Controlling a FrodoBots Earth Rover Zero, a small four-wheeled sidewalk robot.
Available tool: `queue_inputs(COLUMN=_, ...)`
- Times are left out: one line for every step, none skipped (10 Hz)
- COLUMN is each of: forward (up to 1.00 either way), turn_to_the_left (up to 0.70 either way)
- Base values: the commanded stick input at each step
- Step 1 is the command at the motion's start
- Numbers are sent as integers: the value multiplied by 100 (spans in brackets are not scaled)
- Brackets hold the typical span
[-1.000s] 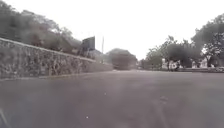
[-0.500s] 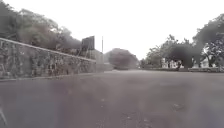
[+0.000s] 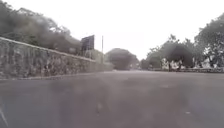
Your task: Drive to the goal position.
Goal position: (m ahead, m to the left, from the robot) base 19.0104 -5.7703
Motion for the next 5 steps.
queue_inputs(forward=70, turn_to_the_left=0)
queue_inputs(forward=70, turn_to_the_left=0)
queue_inputs(forward=70, turn_to_the_left=0)
queue_inputs(forward=70, turn_to_the_left=0)
queue_inputs(forward=70, turn_to_the_left=0)
